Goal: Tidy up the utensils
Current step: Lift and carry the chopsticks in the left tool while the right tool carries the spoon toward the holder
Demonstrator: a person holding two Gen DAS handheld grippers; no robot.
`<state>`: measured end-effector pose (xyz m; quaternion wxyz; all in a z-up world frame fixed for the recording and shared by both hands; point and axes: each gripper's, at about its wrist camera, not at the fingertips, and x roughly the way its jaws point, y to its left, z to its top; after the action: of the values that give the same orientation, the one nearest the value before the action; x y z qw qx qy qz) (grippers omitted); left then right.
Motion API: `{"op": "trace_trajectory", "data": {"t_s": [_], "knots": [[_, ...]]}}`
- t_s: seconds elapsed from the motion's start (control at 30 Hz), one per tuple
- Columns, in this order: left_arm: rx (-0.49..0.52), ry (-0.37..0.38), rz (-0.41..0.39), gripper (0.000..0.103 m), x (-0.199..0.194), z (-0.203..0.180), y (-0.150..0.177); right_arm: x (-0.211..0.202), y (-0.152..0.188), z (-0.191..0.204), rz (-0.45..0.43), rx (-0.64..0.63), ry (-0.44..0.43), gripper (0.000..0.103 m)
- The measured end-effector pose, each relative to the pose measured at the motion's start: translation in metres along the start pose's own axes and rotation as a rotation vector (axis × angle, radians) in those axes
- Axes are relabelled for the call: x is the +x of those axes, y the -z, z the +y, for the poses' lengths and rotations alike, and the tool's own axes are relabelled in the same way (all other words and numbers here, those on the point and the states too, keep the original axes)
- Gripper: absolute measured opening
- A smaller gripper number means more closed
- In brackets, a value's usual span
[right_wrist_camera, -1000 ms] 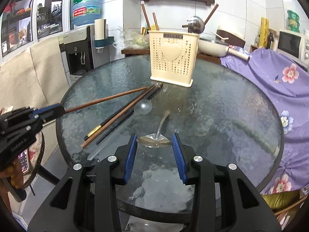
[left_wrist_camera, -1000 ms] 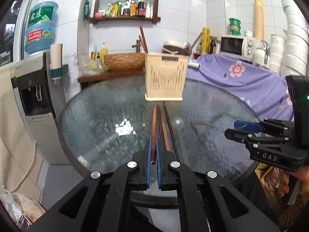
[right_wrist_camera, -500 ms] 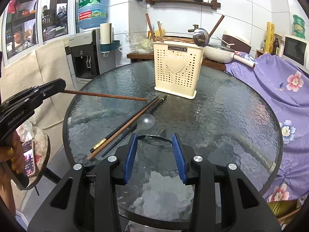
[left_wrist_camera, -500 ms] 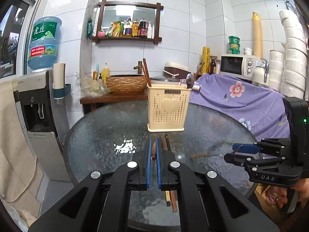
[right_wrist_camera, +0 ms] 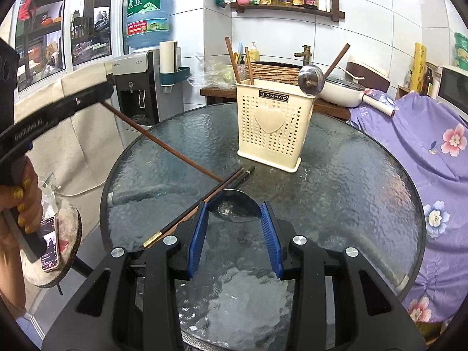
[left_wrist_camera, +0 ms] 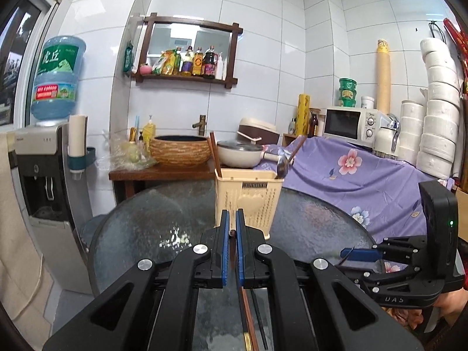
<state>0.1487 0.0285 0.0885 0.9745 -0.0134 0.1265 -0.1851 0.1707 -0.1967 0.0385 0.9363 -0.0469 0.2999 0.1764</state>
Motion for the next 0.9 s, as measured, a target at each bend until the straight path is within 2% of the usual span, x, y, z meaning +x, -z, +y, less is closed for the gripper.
{"op": "trace_trajectory", "data": {"t_s": [0.17, 0.53, 0.73, 0.9], "knots": [[0.001, 0.016, -0.014, 0.004, 0.008, 0.000, -0.016, 0.003, -0.007, -0.007, 0.014, 0.013, -0.019, 0.038], [0.016, 0.057, 0.024, 0.004, 0.033, 0.002, -0.047, 0.004, -0.024, -0.019, 0.035, 0.022, -0.060, 0.038], [0.034, 0.075, 0.036, 0.004, 0.042, 0.001, -0.064, 0.003, -0.041, -0.026, 0.060, 0.032, -0.103, 0.038], [0.011, 0.102, 0.046, 0.004, 0.049, 0.008, -0.086, 0.001, -0.059, -0.030, 0.072, 0.032, -0.129, 0.038]]}}
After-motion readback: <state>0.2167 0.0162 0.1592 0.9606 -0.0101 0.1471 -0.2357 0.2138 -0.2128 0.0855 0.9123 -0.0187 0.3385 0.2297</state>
